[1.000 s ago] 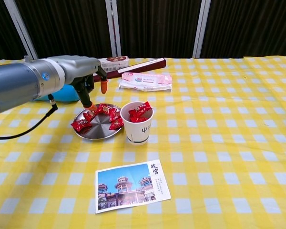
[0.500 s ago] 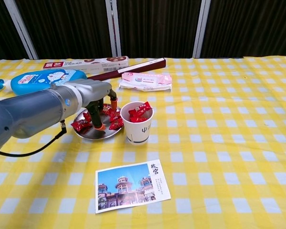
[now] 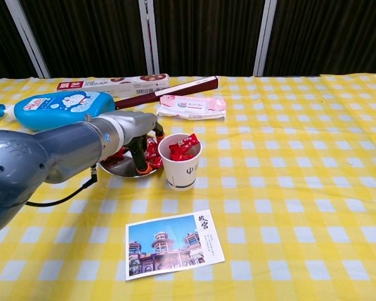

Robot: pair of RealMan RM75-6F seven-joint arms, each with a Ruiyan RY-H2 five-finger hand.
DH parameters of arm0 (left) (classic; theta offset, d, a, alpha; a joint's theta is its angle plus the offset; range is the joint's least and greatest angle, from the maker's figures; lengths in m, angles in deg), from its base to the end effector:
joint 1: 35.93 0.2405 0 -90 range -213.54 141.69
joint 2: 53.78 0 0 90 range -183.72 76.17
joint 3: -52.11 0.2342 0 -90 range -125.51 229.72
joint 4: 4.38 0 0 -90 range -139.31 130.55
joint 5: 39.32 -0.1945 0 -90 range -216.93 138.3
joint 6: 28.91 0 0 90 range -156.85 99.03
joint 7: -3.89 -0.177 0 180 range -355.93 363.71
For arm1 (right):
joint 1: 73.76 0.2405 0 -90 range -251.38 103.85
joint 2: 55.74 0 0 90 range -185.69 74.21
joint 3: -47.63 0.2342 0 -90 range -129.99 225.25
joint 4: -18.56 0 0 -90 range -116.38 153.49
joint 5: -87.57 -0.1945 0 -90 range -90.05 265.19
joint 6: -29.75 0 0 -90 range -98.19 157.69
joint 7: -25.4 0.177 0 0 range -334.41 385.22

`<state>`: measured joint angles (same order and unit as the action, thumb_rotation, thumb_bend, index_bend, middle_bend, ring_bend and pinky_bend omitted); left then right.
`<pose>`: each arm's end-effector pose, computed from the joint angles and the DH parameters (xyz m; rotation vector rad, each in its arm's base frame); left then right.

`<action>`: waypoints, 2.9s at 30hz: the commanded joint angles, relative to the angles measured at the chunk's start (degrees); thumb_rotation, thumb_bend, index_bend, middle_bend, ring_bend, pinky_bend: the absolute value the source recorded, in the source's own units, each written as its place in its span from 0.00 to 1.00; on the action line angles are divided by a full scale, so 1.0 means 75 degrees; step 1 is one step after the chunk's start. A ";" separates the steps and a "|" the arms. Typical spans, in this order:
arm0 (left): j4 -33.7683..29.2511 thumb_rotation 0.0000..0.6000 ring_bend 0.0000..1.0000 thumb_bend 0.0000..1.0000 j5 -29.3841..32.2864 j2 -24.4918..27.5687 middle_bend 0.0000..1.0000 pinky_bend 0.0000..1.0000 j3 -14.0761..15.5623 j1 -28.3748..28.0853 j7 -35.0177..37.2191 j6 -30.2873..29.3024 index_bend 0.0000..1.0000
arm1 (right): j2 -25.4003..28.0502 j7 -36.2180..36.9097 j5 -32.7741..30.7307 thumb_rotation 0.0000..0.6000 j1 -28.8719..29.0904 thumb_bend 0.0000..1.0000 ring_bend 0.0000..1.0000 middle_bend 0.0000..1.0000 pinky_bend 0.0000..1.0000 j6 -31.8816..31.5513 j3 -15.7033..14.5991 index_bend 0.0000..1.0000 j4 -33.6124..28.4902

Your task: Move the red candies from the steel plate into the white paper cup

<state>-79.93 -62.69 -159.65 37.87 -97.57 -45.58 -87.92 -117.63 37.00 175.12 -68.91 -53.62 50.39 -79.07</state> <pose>-0.0690 0.3759 -0.0912 -1.8310 -0.9933 -0.5848 -0.2680 -0.2092 0.1598 1.3364 -1.1149 1.0932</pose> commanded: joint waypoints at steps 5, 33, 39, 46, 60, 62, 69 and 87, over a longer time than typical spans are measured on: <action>0.0118 1.00 0.95 0.37 -0.0218 -0.0096 0.87 0.97 0.0016 0.0055 0.0152 0.0039 0.46 | 0.0003 0.0017 -0.0001 1.00 0.0001 0.39 0.00 0.00 0.00 0.0001 -0.0001 0.00 -0.0008; -0.2470 1.00 0.95 0.40 -0.0983 0.1582 0.87 0.97 -0.0633 0.0138 0.0138 -0.0699 0.54 | -0.0038 -0.0067 0.0044 1.00 -0.0014 0.39 0.00 0.00 0.00 -0.0068 -0.0003 0.00 0.0000; -0.2851 1.00 0.95 0.40 -0.0900 0.1346 0.87 0.97 -0.0694 -0.0191 0.0002 -0.0694 0.54 | -0.0037 -0.0073 0.0016 1.00 -0.0024 0.39 0.00 0.00 0.00 -0.0082 0.0007 0.00 0.0004; -0.2606 1.00 0.95 0.40 -0.0665 0.0811 0.87 0.97 -0.0426 -0.0486 -0.0248 -0.0758 0.54 | -0.0008 0.0009 0.0012 1.00 -0.0042 0.39 0.00 0.00 0.00 -0.0123 0.0024 0.00 0.0012; -0.2398 1.00 0.95 0.34 -0.0391 0.0757 0.86 0.97 -0.0157 -0.0489 -0.0260 -0.0775 0.49 | -0.0026 0.0004 0.0058 1.00 -0.0040 0.39 0.00 0.00 0.00 -0.0154 0.0027 0.00 0.0020; -0.2413 1.00 0.94 0.30 -0.0400 0.0798 0.85 0.97 -0.0146 -0.0475 -0.0222 -0.0753 0.44 | -0.0035 -0.0016 0.0066 1.00 -0.0038 0.39 0.00 0.00 0.00 -0.0152 0.0023 0.00 0.0020; -0.2483 1.00 0.94 0.25 -0.0559 0.0891 0.85 0.97 -0.0200 -0.0446 -0.0007 -0.0739 0.39 | -0.0040 -0.0041 0.0059 1.00 -0.0046 0.39 0.00 0.00 0.00 -0.0158 0.0019 0.00 0.0014; -0.3795 1.00 0.95 0.25 -0.1150 0.1814 0.85 0.97 -0.0302 0.0046 0.0639 -0.1303 0.36 | -0.0064 -0.0067 0.0083 1.00 -0.0061 0.39 0.00 0.00 0.00 -0.0217 0.0030 0.00 0.0064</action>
<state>-107.15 -70.38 -147.20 35.91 -98.08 -41.85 -96.85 -118.10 36.51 175.75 -69.37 -55.25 50.62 -78.60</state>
